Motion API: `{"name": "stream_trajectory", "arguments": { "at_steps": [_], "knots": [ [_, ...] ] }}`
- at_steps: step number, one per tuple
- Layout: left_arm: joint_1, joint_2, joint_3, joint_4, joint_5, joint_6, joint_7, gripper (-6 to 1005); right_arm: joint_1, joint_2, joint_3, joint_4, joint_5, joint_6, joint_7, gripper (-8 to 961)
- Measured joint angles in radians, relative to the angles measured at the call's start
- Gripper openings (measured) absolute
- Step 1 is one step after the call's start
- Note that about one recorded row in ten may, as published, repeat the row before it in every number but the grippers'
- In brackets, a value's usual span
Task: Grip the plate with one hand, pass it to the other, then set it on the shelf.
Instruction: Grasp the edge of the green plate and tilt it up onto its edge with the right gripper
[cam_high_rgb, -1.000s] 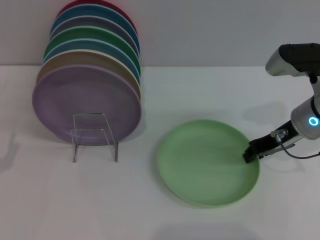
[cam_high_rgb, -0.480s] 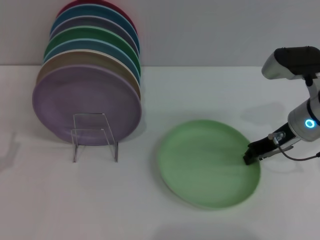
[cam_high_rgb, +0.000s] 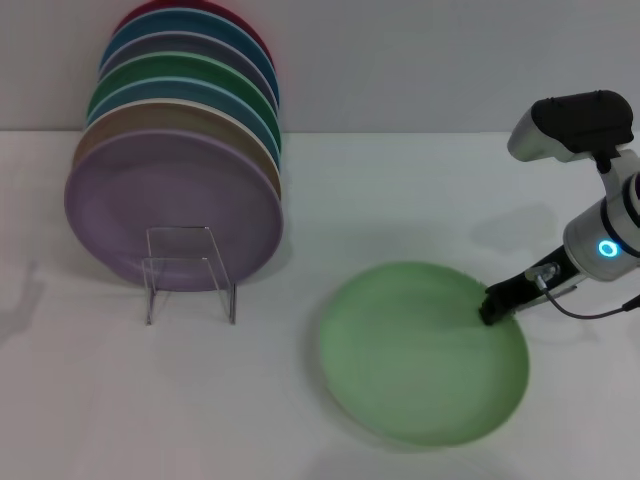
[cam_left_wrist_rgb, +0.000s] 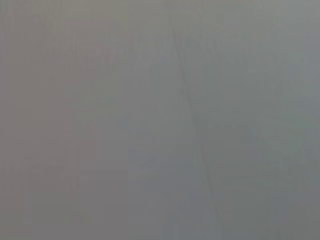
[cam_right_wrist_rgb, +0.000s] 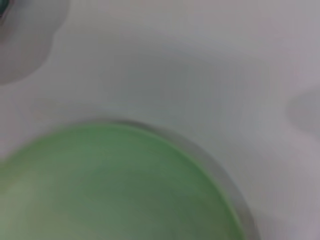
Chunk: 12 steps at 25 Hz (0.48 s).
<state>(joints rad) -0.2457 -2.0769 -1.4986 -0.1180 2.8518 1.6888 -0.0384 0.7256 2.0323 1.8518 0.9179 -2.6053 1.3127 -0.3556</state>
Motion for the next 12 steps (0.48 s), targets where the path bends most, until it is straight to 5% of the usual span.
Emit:
{"name": "stream_trajectory", "arguments": {
  "at_steps": [12],
  "knots": [
    [-0.010, 0.000, 0.000, -0.005, 0.000, 0.002, 0.000, 800, -0.034, 0.020, 0.006, 0.120, 0.009, 0.003, -0.058, 13]
  ]
}}
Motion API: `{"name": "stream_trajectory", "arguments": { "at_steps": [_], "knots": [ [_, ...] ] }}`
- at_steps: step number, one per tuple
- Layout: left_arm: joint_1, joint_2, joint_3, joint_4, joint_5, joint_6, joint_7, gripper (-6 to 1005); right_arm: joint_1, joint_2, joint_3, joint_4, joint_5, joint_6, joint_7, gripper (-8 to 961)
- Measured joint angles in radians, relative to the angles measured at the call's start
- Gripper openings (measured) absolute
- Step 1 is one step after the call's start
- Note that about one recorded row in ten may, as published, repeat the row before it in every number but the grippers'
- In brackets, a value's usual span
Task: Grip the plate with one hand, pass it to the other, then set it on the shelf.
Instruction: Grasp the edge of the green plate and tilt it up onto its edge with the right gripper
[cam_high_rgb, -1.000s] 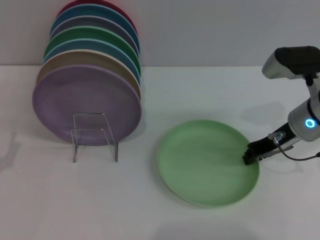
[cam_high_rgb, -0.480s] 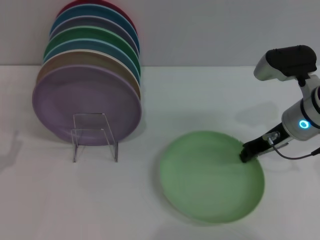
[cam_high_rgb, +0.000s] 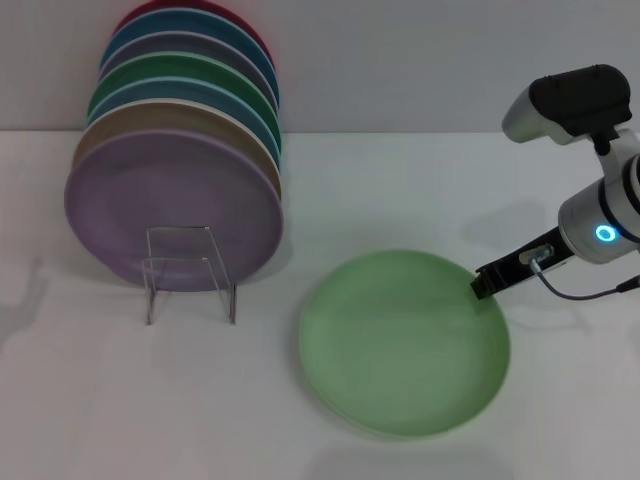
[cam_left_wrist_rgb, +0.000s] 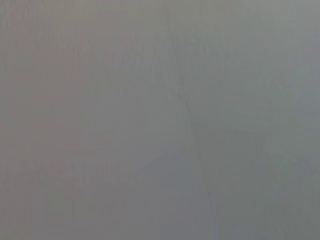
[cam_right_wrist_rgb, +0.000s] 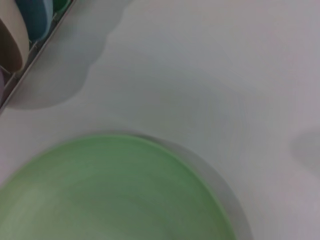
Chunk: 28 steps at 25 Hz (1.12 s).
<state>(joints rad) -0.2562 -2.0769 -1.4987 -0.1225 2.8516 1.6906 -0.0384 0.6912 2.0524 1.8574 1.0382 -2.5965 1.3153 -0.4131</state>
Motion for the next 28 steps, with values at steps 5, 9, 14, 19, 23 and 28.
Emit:
{"name": "stream_trajectory", "arguments": {
  "at_steps": [5, 9, 14, 19, 23, 28],
  "knots": [
    [-0.003, 0.001, 0.000, -0.008, -0.001, 0.000, 0.000, 801, -0.018, 0.001, 0.005, 0.039, 0.045, 0.000, -0.056, 11],
    [-0.006, 0.002, -0.001, -0.008, -0.004, 0.000, 0.000, 800, -0.051, 0.008, 0.008, 0.112, 0.115, 0.007, -0.133, 12],
    [-0.008, 0.003, -0.006, -0.011, -0.005, 0.002, 0.000, 796, -0.107, 0.014, 0.013, 0.205, 0.202, 0.024, -0.194, 12],
    [0.001, 0.008, 0.012, -0.043, 0.000, 0.006, -0.008, 792, -0.175, 0.018, 0.056, 0.284, 0.303, 0.058, -0.295, 13],
    [0.011, 0.025, 0.078, -0.100, 0.007, -0.030, -0.080, 789, -0.311, 0.026, 0.070, 0.348, 0.457, -0.006, -0.528, 13],
    [0.028, 0.069, 0.137, -0.240, 0.037, -0.200, -0.154, 785, -0.439, 0.027, 0.077, 0.294, 0.699, -0.147, -0.827, 11]
  ]
}}
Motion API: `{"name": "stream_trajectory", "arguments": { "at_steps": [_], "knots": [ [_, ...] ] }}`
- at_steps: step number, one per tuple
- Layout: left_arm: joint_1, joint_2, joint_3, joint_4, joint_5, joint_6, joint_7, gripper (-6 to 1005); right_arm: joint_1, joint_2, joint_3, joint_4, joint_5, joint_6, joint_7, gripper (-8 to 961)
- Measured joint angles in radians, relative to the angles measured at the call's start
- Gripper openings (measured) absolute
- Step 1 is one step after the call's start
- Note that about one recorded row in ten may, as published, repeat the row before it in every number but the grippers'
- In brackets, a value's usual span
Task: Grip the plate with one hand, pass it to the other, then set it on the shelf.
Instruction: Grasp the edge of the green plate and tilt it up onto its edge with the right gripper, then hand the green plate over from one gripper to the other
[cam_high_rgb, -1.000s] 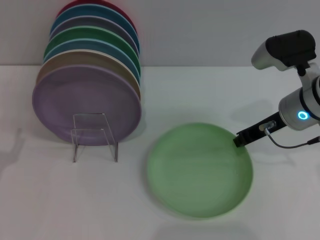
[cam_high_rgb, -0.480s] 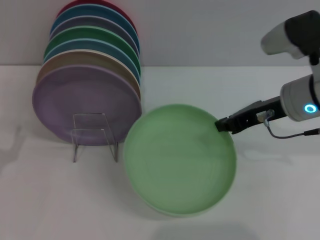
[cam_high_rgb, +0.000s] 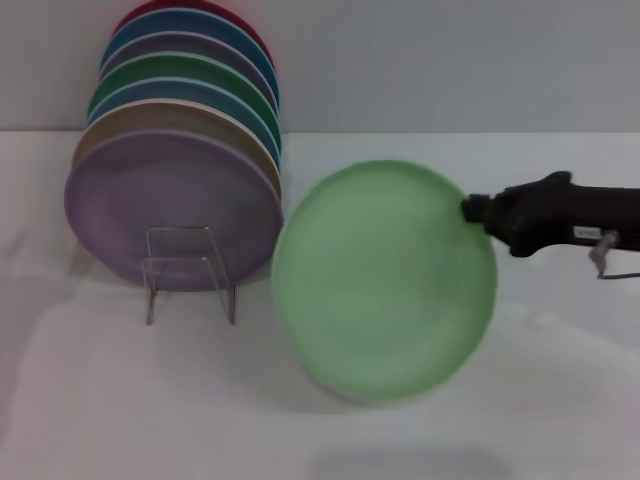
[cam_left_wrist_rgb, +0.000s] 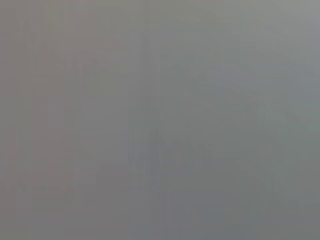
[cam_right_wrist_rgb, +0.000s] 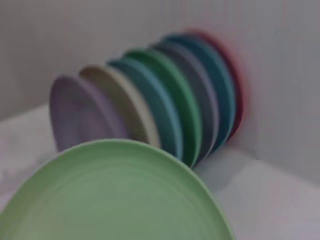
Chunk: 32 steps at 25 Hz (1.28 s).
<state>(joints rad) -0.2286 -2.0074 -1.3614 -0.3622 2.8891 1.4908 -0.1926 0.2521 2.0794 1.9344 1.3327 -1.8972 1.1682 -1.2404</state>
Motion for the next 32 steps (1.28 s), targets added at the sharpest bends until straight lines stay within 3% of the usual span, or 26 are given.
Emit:
{"name": "stream_trajectory", "arguments": {
  "at_steps": [1, 4, 5, 6, 9, 10, 11, 13, 14, 15, 19, 20, 24, 25, 26, 27, 29, 30, 31, 32],
  "knots": [
    [0.000, 0.000, 0.000, 0.000, 0.000, 0.000, 0.000, 785, 0.000, 0.000, 0.000, 0.000, 0.000, 0.000, 0.000, 11],
    [0.040, 0.059, 0.084, -0.191, 0.000, -0.181, -0.039, 781, -0.034, 0.001, 0.023, -0.090, 0.152, -0.054, -0.175, 11],
    [0.076, 0.113, 0.138, -0.370, 0.002, -0.370, -0.061, 780, -0.043, 0.001, 0.057, -0.158, 0.242, -0.063, -0.284, 12],
    [0.076, 0.113, 0.138, -0.370, 0.002, -0.370, -0.061, 778, -0.043, 0.001, 0.057, -0.158, 0.242, -0.063, -0.284, 12],
    [0.120, 0.198, 0.201, -0.630, 0.001, -0.641, -0.080, 774, -0.048, 0.001, 0.101, -0.239, 0.338, -0.064, -0.438, 12],
    [0.138, 0.244, 0.227, -0.772, 0.001, -0.792, -0.091, 772, -0.049, 0.001, 0.112, -0.290, 0.404, -0.064, -0.538, 12],
    [0.138, 0.244, 0.227, -0.772, 0.001, -0.792, -0.091, 771, -0.049, 0.001, 0.112, -0.290, 0.404, -0.064, -0.538, 12],
    [0.151, 0.288, 0.248, -0.929, 0.001, -0.964, -0.097, 768, -0.048, 0.001, 0.115, -0.343, 0.467, -0.065, -0.642, 12],
    [0.151, 0.288, 0.248, -0.929, 0.001, -0.964, -0.097, 766, -0.045, 0.001, 0.116, -0.365, 0.491, -0.066, -0.687, 13],
    [0.155, 0.325, 0.258, -1.095, 0.001, -1.168, -0.098, 765, -0.033, 0.001, 0.119, -0.402, 0.517, -0.067, -0.743, 13],
    [0.159, 0.346, 0.261, -1.268, 0.001, -1.382, -0.070, 759, 0.004, 0.000, 0.141, -0.467, 0.530, -0.069, -0.792, 13],
    [0.170, 0.344, 0.257, -1.369, 0.001, -1.475, -0.018, 757, 0.028, -0.001, 0.160, -0.510, 0.531, -0.071, -0.815, 13],
    [0.177, 0.330, 0.249, -1.496, -0.003, -1.614, 0.060, 751, 0.060, 0.000, 0.186, -0.565, 0.535, -0.073, -0.850, 14],
    [0.163, 0.315, 0.248, -1.575, -0.008, -1.730, 0.106, 750, 0.077, 0.001, 0.195, -0.591, 0.545, -0.072, -0.882, 14],
    [0.163, 0.315, 0.248, -1.575, -0.008, -1.730, 0.106, 748, 0.077, 0.001, 0.195, -0.591, 0.545, -0.072, -0.882, 14],
    [0.152, 0.301, 0.247, -1.603, -0.012, -1.787, 0.133, 746, 0.083, 0.001, 0.195, -0.598, 0.549, -0.071, -0.892, 14],
    [0.126, 0.260, 0.237, -1.633, -0.034, -1.897, 0.210, 743, 0.092, 0.001, 0.195, -0.605, 0.553, -0.068, -0.901, 14],
    [0.109, 0.210, 0.216, -1.637, -0.084, -1.967, 0.305, 742, 0.097, 0.001, 0.195, -0.607, 0.555, -0.065, -0.912, 14],
    [0.109, 0.210, 0.216, -1.637, -0.084, -1.967, 0.305, 740, 0.097, 0.001, 0.195, -0.607, 0.555, -0.065, -0.912, 14],
    [0.104, 0.143, 0.177, -1.637, -0.162, -2.036, 0.437, 739, 0.097, 0.001, 0.197, -0.612, 0.561, -0.058, -0.928, 14]
  ]
}}
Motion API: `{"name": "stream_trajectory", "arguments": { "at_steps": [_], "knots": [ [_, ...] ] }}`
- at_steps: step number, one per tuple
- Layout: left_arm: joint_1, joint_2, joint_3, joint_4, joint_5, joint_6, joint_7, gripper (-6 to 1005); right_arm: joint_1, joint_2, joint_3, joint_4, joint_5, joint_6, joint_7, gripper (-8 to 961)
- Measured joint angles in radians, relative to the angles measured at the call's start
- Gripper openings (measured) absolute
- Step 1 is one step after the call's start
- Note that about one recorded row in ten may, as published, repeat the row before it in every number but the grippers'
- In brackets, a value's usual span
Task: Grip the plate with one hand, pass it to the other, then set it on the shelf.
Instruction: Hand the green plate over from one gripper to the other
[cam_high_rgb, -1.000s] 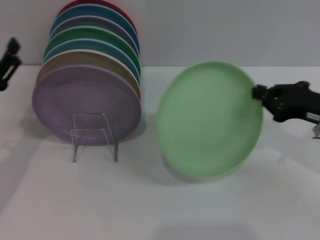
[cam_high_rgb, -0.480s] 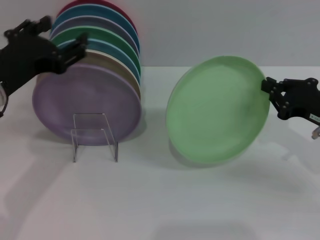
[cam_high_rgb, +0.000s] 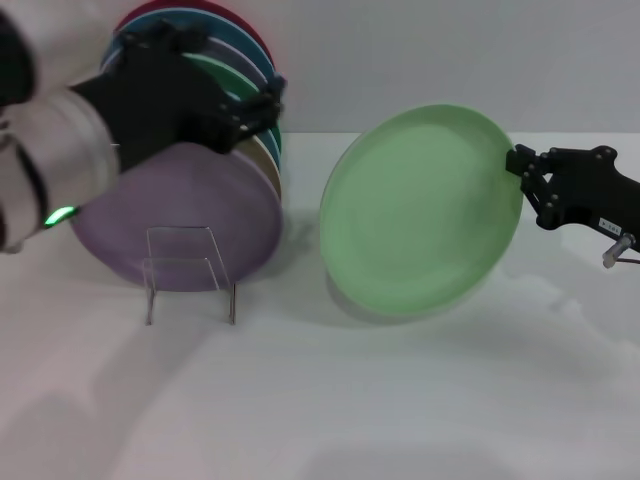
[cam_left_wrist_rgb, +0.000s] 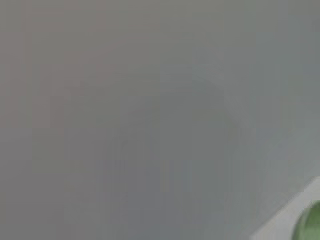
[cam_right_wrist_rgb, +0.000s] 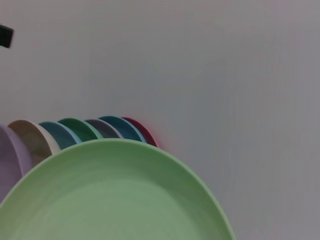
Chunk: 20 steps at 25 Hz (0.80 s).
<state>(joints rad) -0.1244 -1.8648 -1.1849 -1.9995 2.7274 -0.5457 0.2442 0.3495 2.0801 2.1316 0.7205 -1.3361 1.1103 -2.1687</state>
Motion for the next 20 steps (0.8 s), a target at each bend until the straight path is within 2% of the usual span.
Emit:
{"name": "stream_trajectory", "arguments": {
  "at_steps": [1, 2, 3, 4, 5, 6, 7, 12, 20],
  "knots": [
    [0.000, 0.000, 0.000, 0.000, 0.000, 0.000, 0.000, 737, 0.000, 0.000, 0.000, 0.000, 0.000, 0.000, 0.000, 15],
    [0.001, -0.036, -0.023, 0.000, -0.035, -0.028, 0.061, 736, 0.000, 0.000, 0.000, -0.003, 0.003, 0.004, -0.008, 15],
    [0.014, -0.116, -0.076, -0.002, -0.104, -0.092, 0.208, 734, -0.002, 0.000, -0.001, -0.007, 0.006, 0.007, -0.022, 15],
    [0.014, -0.116, -0.076, -0.002, -0.104, -0.092, 0.208, 733, -0.002, 0.000, -0.001, -0.007, 0.006, 0.007, -0.022, 15],
    [0.021, -0.154, -0.098, -0.003, -0.123, -0.123, 0.270, 731, -0.006, 0.000, -0.001, -0.009, 0.006, 0.012, -0.029, 15],
    [0.025, -0.181, -0.116, -0.004, -0.137, -0.150, 0.315, 730, -0.008, 0.000, 0.000, -0.010, 0.007, 0.018, -0.039, 15],
    [0.027, -0.195, -0.126, -0.004, -0.147, -0.171, 0.342, 728, -0.011, 0.000, 0.000, -0.011, 0.008, 0.025, -0.049, 15],
    [-0.015, -0.188, -0.155, -0.001, -0.256, -0.251, 0.374, 721, -0.028, 0.001, 0.005, -0.015, 0.021, 0.062, -0.107, 16],
    [-0.047, -0.195, -0.154, 0.009, -0.264, -0.320, 0.392, 708, -0.033, 0.001, 0.007, -0.034, 0.060, 0.094, -0.166, 17]
  ]
}}
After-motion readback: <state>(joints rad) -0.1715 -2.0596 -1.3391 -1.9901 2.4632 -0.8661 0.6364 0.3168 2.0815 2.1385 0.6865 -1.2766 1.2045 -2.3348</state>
